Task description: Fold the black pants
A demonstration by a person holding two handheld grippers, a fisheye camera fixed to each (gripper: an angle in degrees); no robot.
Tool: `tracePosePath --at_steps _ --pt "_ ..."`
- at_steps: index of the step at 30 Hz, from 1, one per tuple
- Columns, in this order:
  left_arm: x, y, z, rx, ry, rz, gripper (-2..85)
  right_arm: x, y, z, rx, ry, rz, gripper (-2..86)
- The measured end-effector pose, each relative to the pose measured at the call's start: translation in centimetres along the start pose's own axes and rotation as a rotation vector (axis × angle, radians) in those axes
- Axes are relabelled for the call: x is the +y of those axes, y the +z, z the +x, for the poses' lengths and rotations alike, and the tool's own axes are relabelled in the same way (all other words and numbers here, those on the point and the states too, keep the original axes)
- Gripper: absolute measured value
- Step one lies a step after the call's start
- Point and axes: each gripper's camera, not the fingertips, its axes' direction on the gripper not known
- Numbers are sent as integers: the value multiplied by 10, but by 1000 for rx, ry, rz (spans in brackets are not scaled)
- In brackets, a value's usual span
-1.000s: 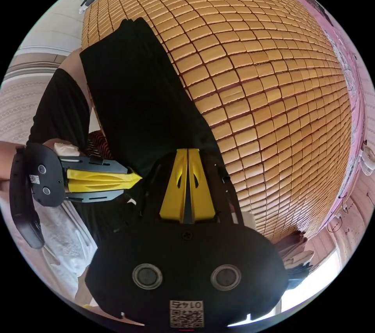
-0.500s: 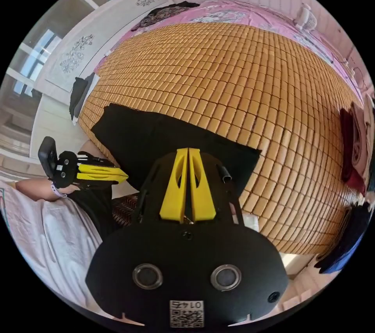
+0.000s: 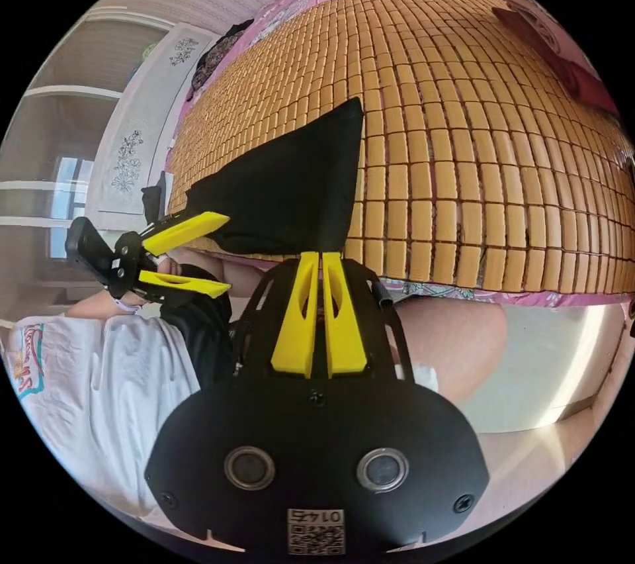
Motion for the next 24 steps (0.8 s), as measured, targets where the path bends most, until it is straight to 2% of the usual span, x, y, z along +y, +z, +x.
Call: tracePosePath --at_steps 2,6,8,10,12,14,15,18,20,24 --pt "-9 1 8 -22 28 19 185 14 -23 9 -131 -5 74 6" --pt "-25 11 22 -31 97 0 174 32 -51 18 -245 -31 151 1" --pt "-29 16 28 -19 113 -34 129 42 -66 19 -293 -76 174 2" --pt "-29 20 33 -34 108 -72 41 49 -76 17 -332 -112 195 4" --pt "-24 23 36 -119 72 -107 38 56 -84 17 -338 -164 187 8" --pt "-17 26 37 -69 76 -116 38 68 -95 35 -317 -198 214 21" --pt "-13 25 37 -55 72 -117 38 71 -96 45 -316 -175 220 40" --pt "-5 21 43 -49 93 -117 37 81 -94 112 -464 84 268 144" --pt "-1 17 45 -45 104 -115 38 88 -84 149 -545 246 291 154" --pt "9 6 44 -20 112 -102 38 86 -70 166 -590 334 274 111"
